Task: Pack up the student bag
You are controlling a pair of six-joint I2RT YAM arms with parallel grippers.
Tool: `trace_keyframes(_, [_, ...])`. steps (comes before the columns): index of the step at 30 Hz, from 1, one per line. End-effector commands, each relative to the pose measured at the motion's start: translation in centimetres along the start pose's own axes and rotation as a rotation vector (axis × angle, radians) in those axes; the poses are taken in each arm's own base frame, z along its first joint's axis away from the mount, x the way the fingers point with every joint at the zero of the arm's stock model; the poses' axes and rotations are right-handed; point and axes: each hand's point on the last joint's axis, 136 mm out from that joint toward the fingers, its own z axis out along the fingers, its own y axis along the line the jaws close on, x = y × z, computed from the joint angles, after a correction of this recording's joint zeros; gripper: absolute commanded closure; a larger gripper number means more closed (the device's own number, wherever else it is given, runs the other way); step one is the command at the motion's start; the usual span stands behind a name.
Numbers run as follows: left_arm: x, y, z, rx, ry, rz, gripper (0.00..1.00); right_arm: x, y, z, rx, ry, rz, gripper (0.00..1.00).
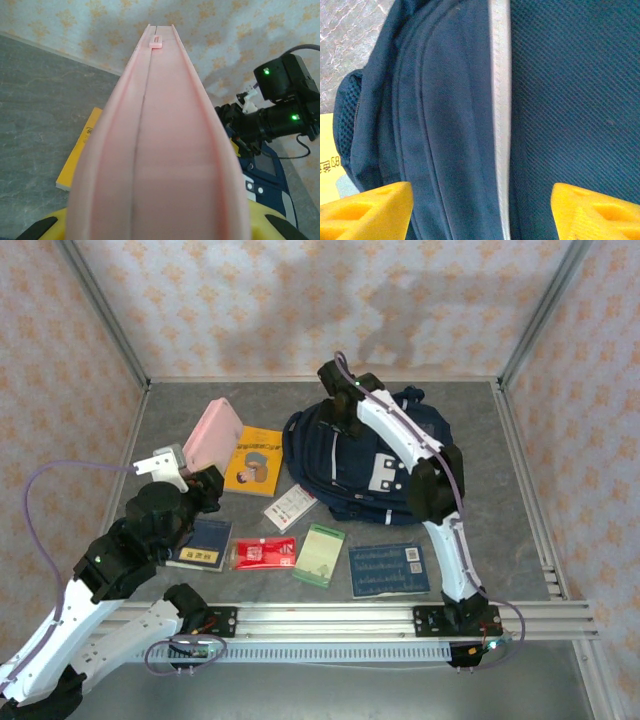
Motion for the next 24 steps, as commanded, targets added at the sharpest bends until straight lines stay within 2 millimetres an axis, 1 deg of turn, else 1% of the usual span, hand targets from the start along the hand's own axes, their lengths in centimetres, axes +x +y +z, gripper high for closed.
trace_keyframes(1, [-1.6, 0.3, -0.8, -0.016, -0.047, -0.013, 0.86, 1.1, -0.7, 1.5, 0.057, 0.05, -0.017, 0.34])
trace_keyframes(5, [-1.8, 0.2, -0.8, -0.018, -0.053, 0.003, 0.86, 2.1, -0.4, 3.4, 0.051, 0.086, -0.041, 0.36])
trace_keyframes(9, [-1.5, 0.1, -0.5, -0.014, -0.044, 0.009, 0.86, 3.3, 0.4, 4.3, 0.028, 0.121, -0.11, 0.37])
trace_keyframes(11, [-1.3, 0.2, -0.5, -0.015, -0.041, 0.003, 0.86, 3.8, 0.7, 4.3, 0.026, 0.127, -0.154, 0.35])
trace_keyframes(17, [-1.2, 0.1, -0.4, -0.011, -0.041, -0.005, 0.86, 4.2, 1.6, 2.9, 0.017, 0.105, -0.238, 0.33])
trace_keyframes(21, [-1.2, 0.1, -0.3, -0.01, -0.043, -0.009, 0.86, 4.6, 1.2, 3.1, 0.027, 0.125, -0.244, 0.3])
trace_keyframes(24, [-1.2, 0.1, -0.3, -0.01, -0.039, -0.01, 0.86, 5.3, 0.7, 3.9, 0.051, 0.146, -0.257, 0.29])
